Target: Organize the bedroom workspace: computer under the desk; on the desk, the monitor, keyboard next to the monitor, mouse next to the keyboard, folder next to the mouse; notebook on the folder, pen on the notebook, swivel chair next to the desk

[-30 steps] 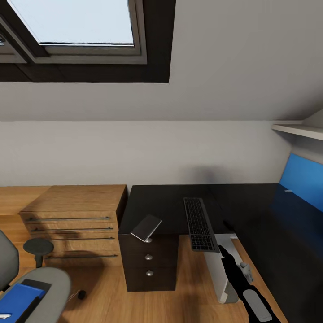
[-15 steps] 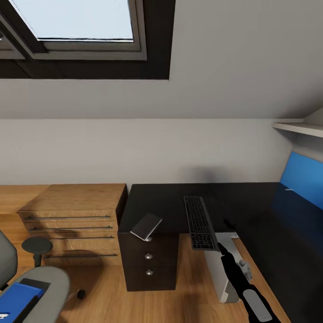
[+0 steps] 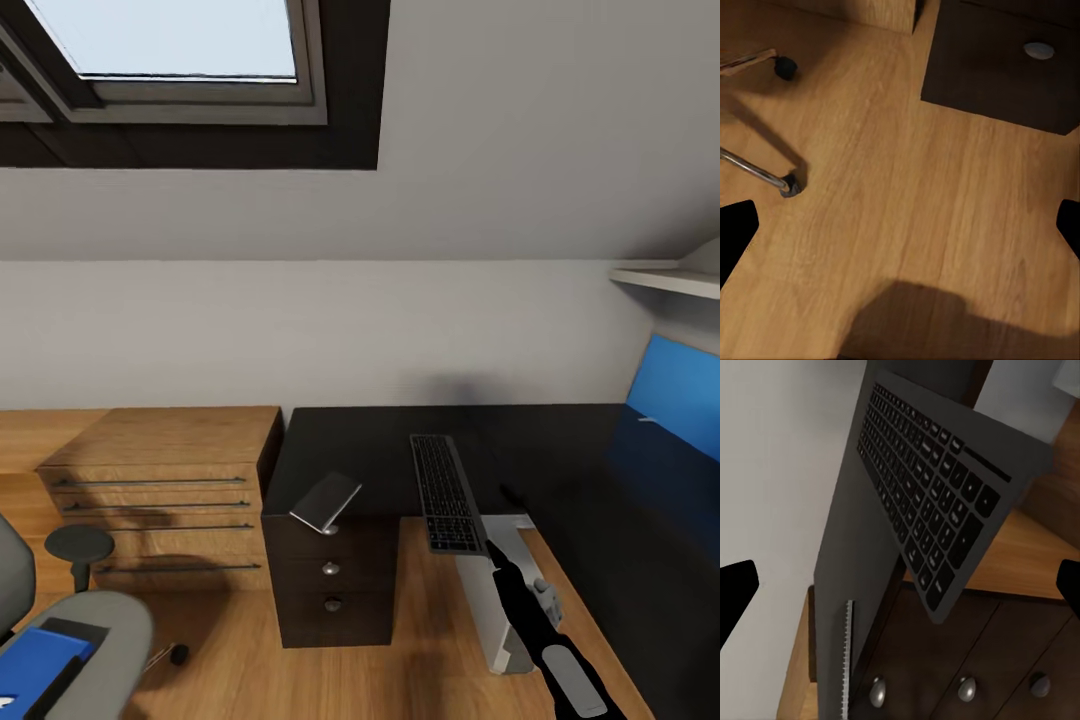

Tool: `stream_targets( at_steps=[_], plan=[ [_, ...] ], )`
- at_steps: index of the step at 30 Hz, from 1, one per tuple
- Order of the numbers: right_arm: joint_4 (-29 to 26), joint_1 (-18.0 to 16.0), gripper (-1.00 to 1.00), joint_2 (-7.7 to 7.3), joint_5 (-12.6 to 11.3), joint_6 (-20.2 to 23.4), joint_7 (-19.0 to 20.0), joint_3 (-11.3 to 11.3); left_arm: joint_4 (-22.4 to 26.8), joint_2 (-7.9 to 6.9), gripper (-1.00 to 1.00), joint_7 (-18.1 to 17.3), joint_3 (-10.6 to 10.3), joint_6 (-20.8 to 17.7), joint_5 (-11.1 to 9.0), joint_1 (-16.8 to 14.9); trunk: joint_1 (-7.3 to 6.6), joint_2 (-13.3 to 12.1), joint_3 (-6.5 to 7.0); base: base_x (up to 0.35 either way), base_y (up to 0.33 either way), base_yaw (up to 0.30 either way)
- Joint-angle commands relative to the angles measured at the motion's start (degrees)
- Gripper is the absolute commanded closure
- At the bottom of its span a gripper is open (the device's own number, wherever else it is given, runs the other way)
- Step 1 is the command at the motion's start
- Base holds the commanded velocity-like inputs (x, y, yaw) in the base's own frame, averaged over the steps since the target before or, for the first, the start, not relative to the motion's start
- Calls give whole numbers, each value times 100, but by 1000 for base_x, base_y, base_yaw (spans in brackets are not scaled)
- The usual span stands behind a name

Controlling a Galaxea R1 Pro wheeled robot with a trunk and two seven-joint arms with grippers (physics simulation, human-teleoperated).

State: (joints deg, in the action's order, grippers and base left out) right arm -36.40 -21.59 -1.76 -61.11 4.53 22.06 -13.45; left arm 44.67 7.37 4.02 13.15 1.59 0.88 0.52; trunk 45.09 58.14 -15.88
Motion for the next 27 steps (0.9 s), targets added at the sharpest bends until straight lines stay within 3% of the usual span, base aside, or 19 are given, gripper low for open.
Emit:
stream_targets(
  at_steps=[1, 5, 9, 18, 27],
  plan=[
    [1, -3, -100, 1, -59, 48, 26, -15, 256, 23, -100, 36, -6, -203, 15, 0, 23, 46, -25, 0, 0, 0],
    [1, -3, -100, 2, -56, 43, 26, -10, 1114, 50, -100, 79, -122, -1081, 18, 0, 111, 206, -96, 0, 0, 0],
    [1, -3, -100, 7, -52, 40, 29, -9, 1741, 55, -100, 111, -231, -1628, 3, 0, 199, 367, -168, 0, 0, 0],
    [1, -3, -100, 0, -43, 47, 81, -9, 2102, 56, -100, 98, -265, -1807, -16, 0, 397, 728, -330, 0, 0, 0],
    [187, -3, -100, -109, 49, 79, 931, -1, 2118, 39, -100, 83, -263, -1811, -267, 0, 594, 1089, -491, 0, 0, 0]
  ],
)
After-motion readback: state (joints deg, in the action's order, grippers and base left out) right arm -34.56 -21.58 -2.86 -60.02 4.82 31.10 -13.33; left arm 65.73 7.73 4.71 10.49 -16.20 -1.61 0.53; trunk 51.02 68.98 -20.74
